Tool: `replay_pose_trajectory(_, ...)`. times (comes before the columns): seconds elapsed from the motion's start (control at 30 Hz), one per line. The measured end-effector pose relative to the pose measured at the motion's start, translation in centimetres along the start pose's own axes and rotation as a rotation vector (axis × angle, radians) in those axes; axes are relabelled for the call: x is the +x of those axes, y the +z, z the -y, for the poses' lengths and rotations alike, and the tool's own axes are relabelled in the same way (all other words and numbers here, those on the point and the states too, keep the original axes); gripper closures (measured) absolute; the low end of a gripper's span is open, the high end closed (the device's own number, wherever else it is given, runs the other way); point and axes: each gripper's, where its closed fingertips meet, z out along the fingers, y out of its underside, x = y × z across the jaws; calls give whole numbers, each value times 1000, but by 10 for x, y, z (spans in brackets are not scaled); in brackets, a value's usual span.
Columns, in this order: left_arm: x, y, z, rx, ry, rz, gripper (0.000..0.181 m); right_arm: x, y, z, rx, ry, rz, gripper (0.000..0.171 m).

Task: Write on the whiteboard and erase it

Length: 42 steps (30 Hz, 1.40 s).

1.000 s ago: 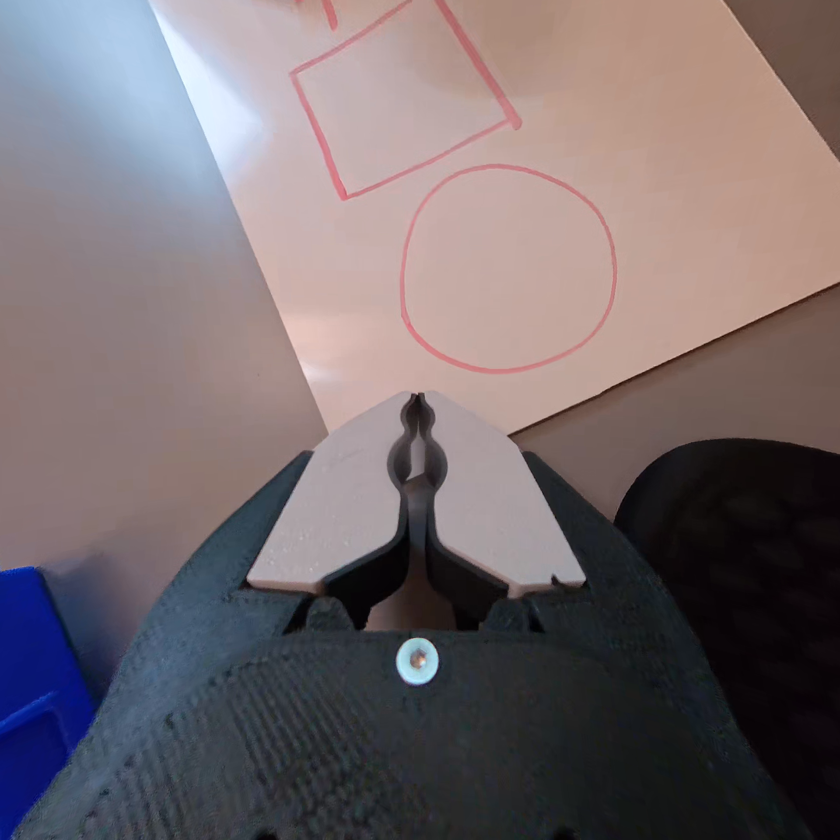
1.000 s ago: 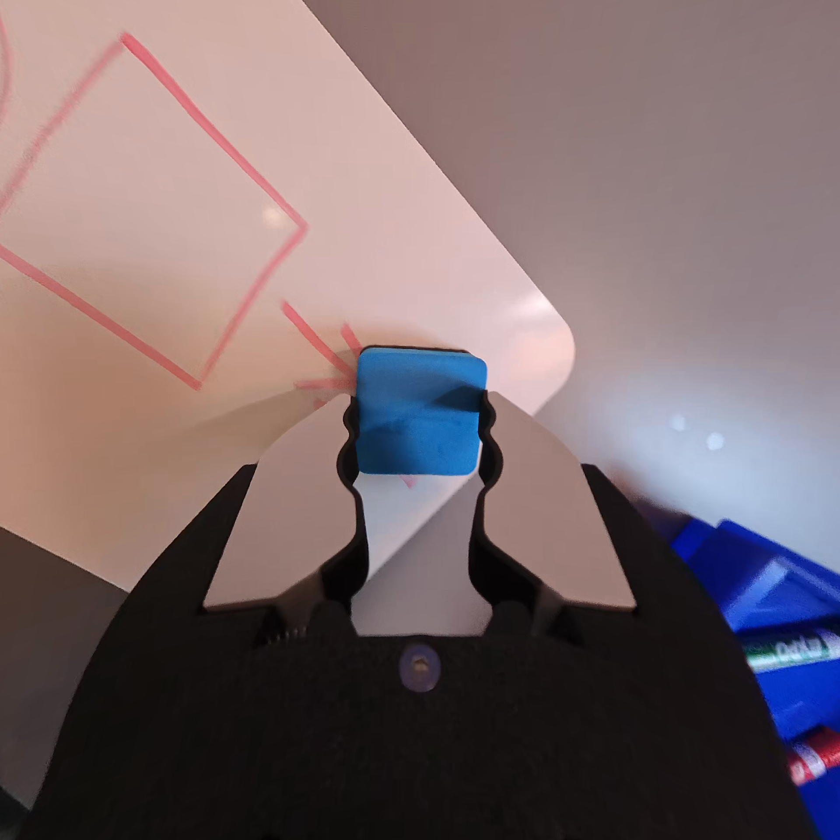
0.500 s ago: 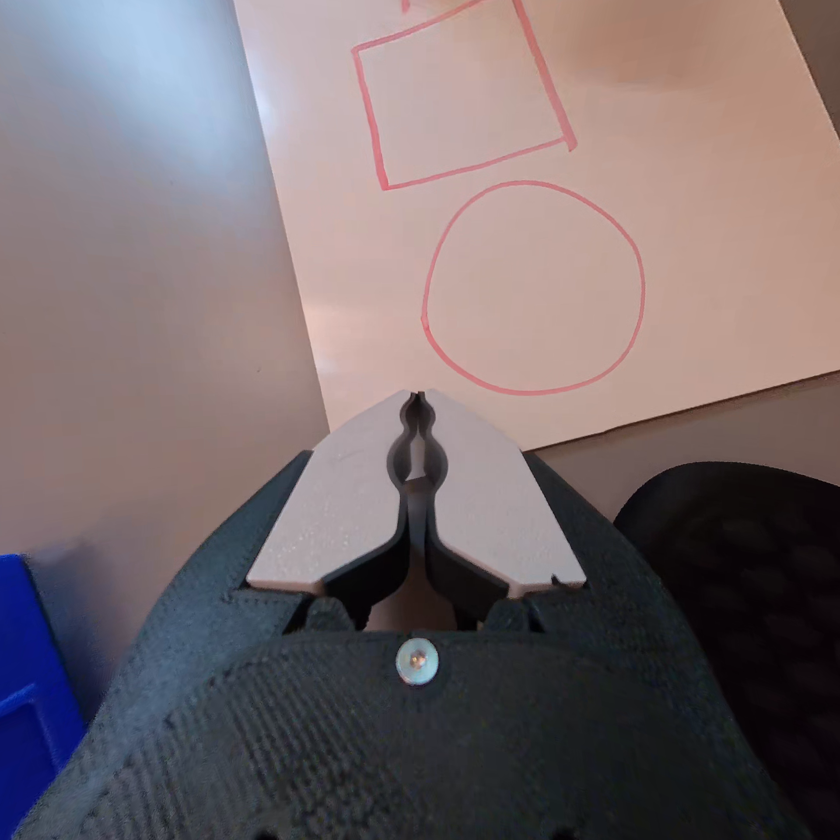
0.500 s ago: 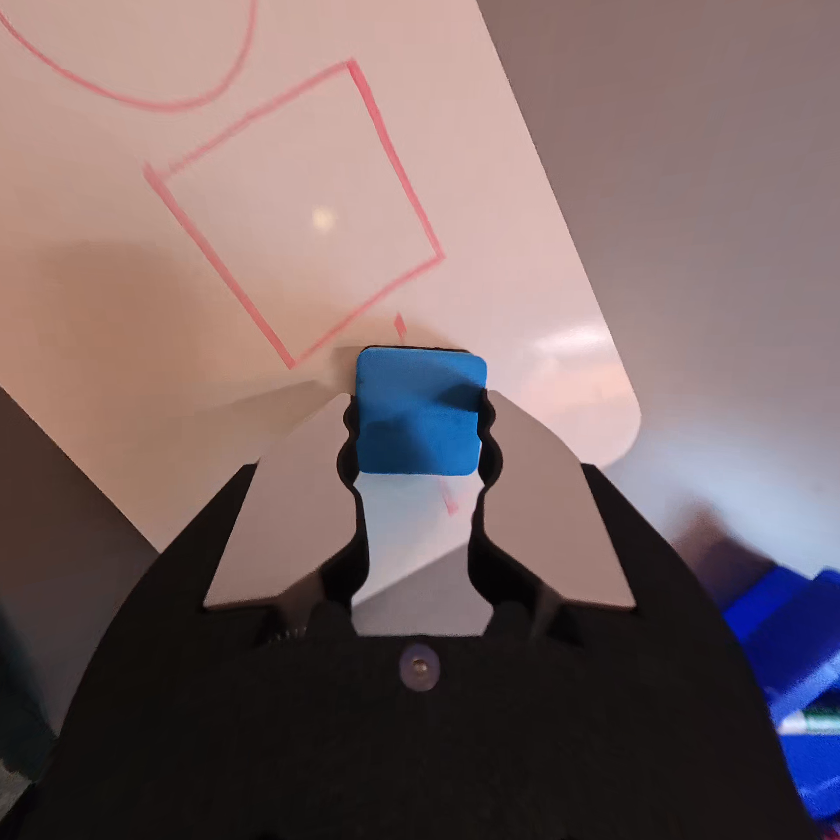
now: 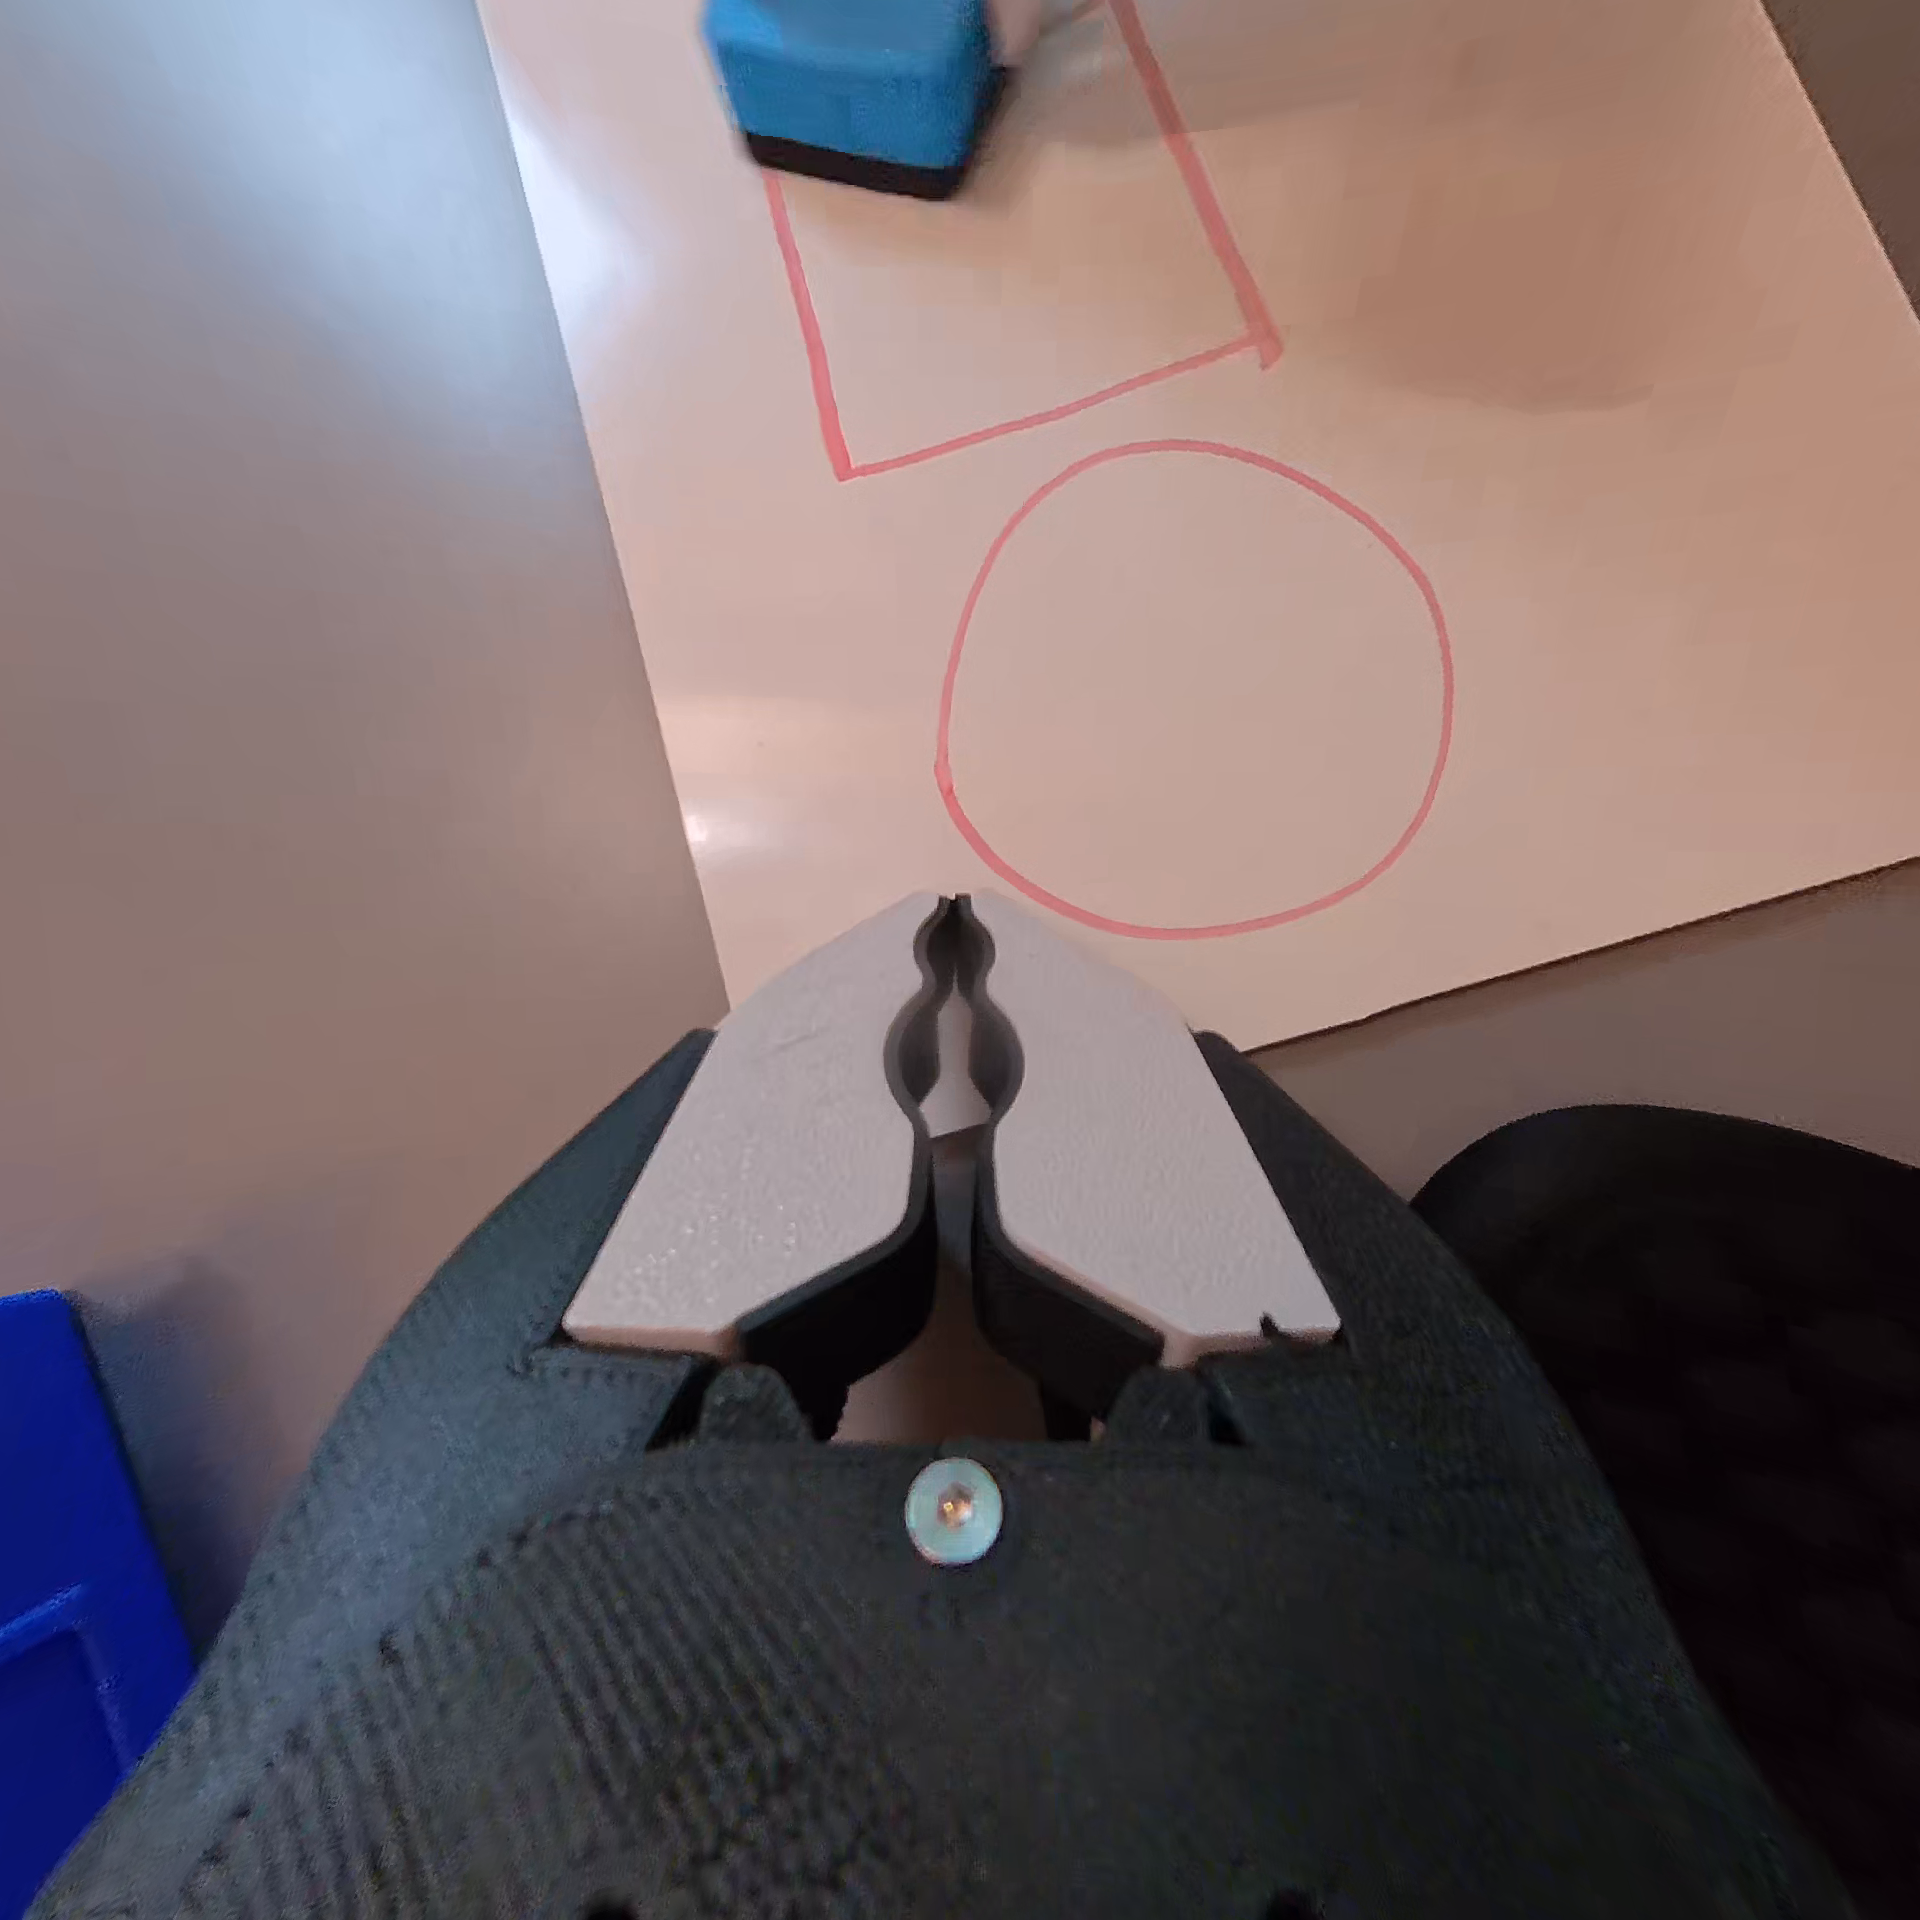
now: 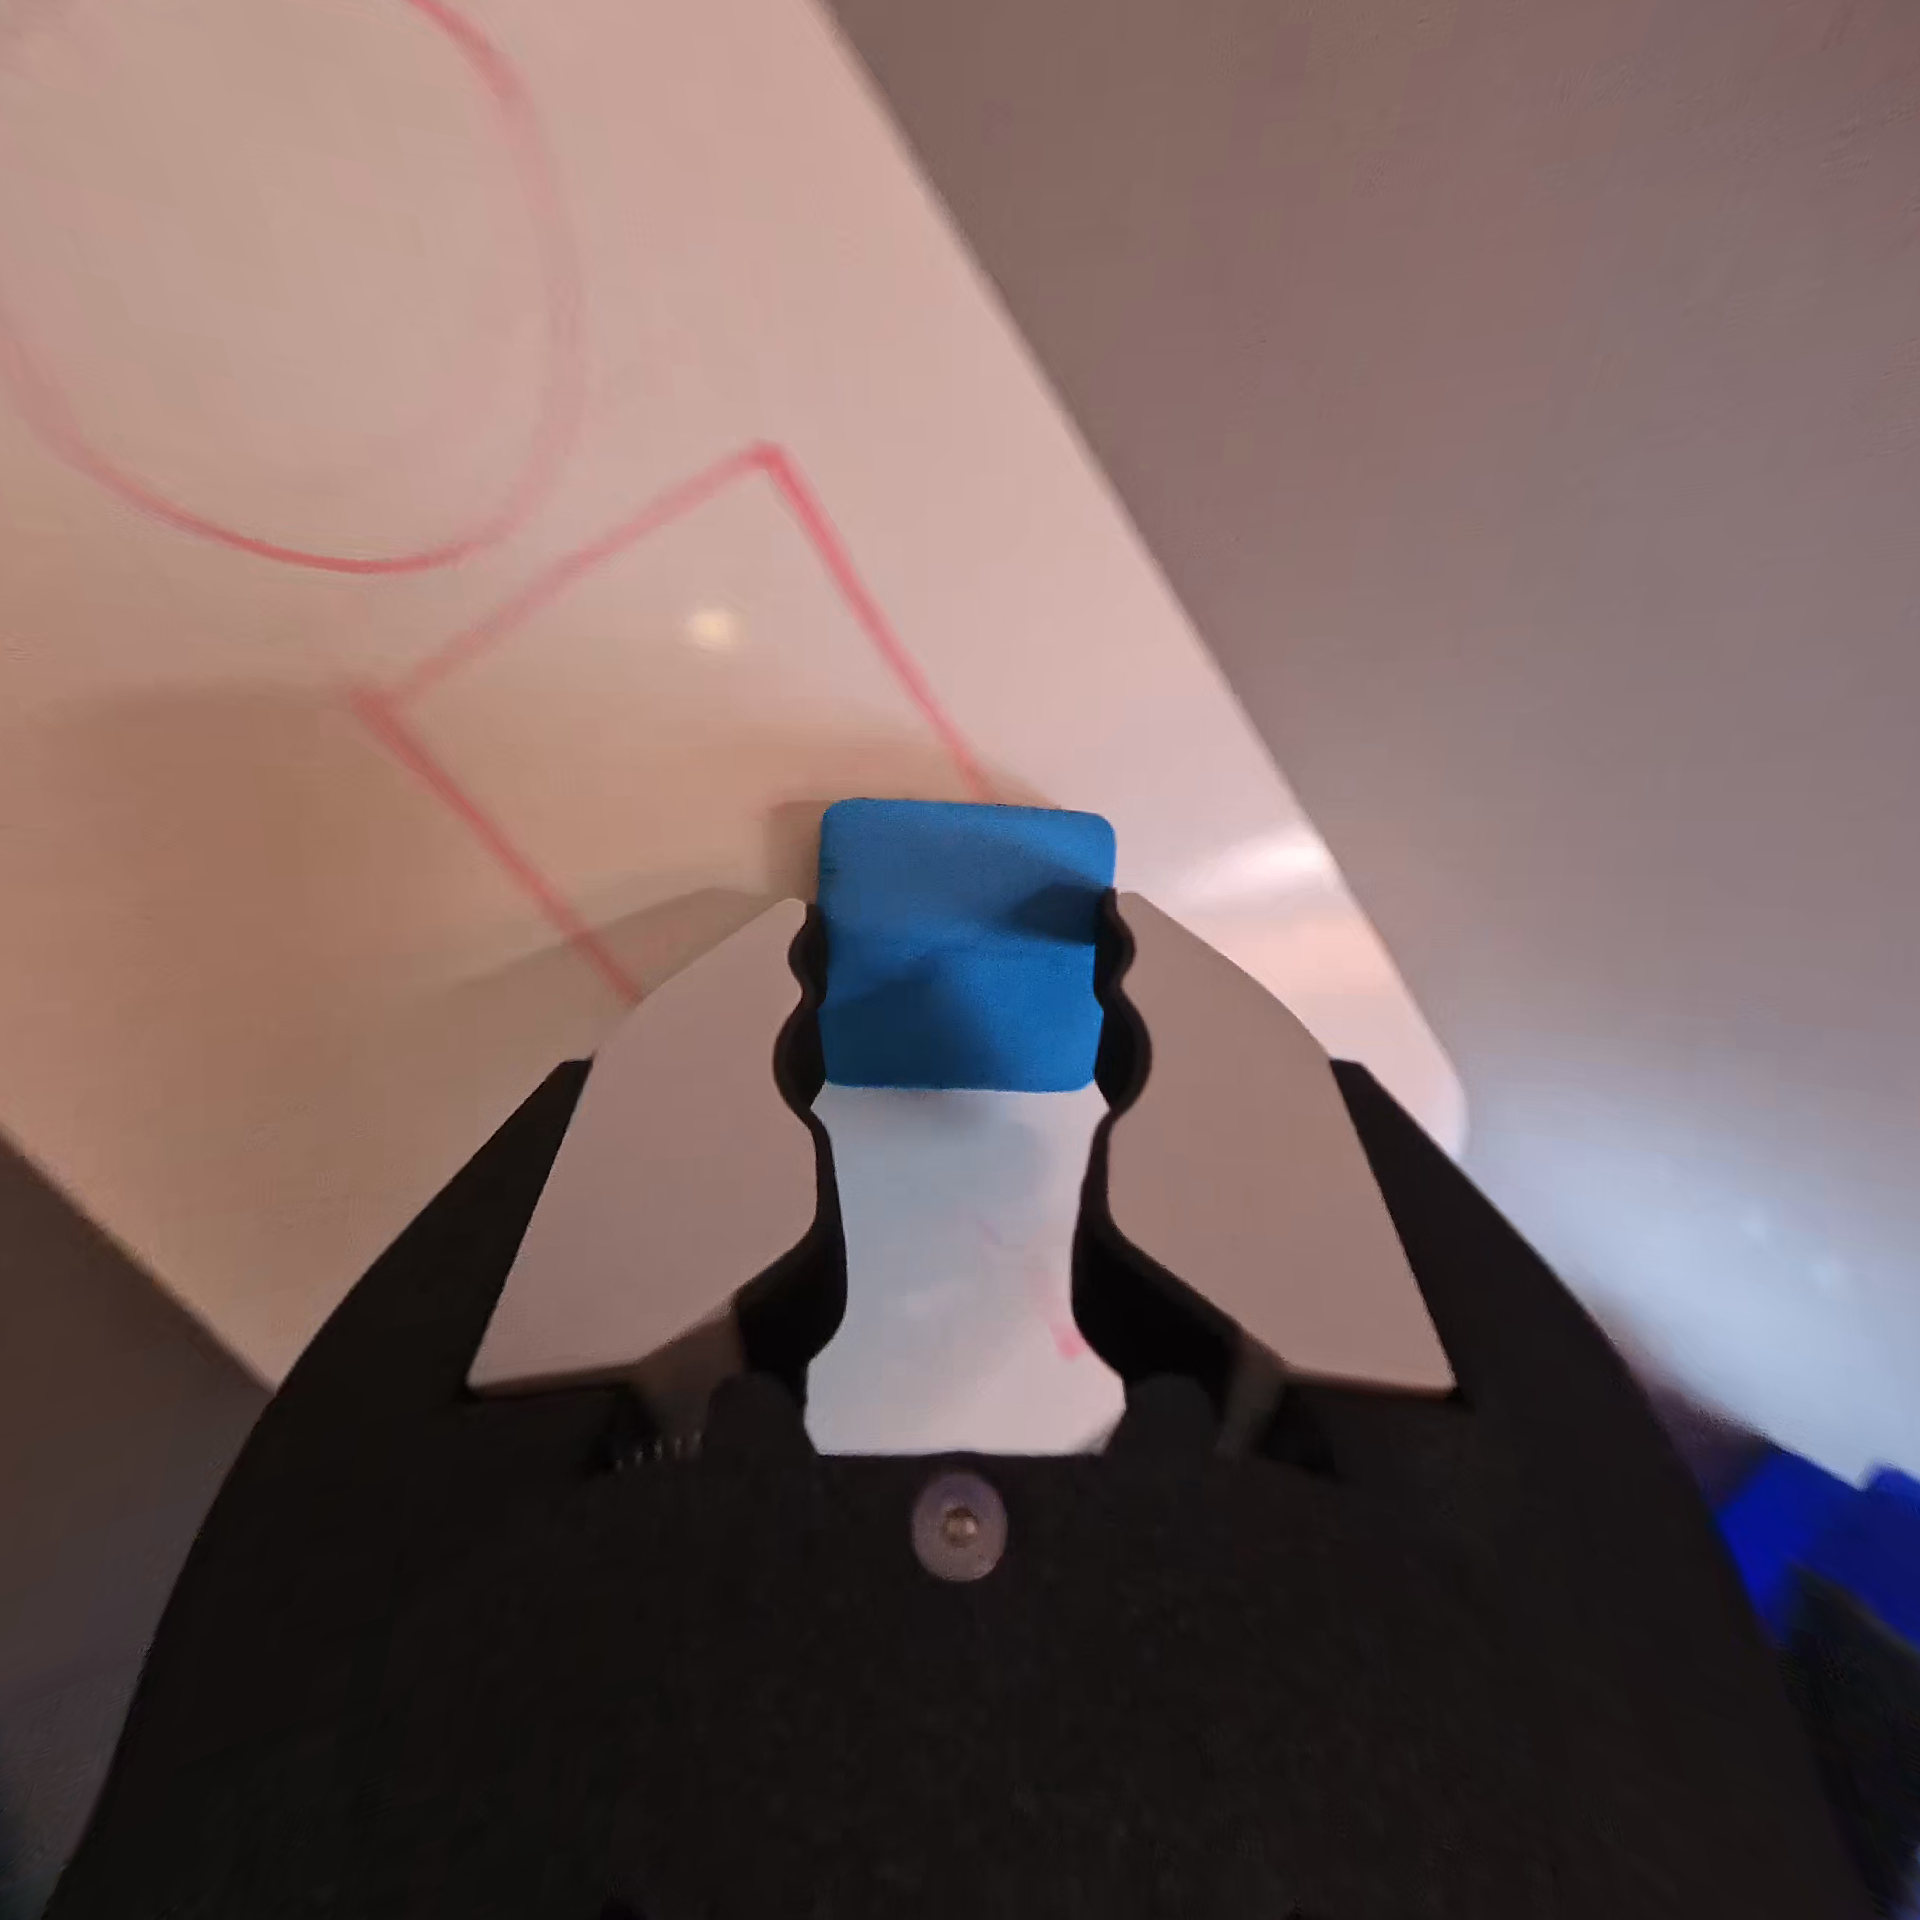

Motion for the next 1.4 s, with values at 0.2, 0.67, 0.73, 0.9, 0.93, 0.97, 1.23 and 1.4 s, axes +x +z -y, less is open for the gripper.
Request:
replay_pose_trajectory(0.2,2,1,1,-5,7,4,181,7,-33,-73,-66,193,-60,121)
replay_pose_trajectory(0.67,4,4,5,-3,8,26,181,-11,-20,-38,40,169,-55,120)
replay_pose_trajectory(0.73,4,4,6,-2,6,26,181,-49,-26,-41,5,49,10,120)
replay_pose_trajectory(0.9,5,5,7,3,11,27,181,-6,-30,-61,-39,195,-69,120)
replay_pose_trajectory(0.93,5,5,7,4,12,29,181,-1,-22,-45,-25,186,-81,120)
replay_pose_trajectory(0.97,6,5,7,4,15,31,181,-10,-13,-23,11,126,-62,120)
replay_pose_trajectory(1.23,6,6,8,1,16,34,181,-33,-17,-29,-24,60,-28,120)
replay_pose_trajectory(1.4,6,5,7,-6,18,40,181,-59,8,33,64,-71,0,120)
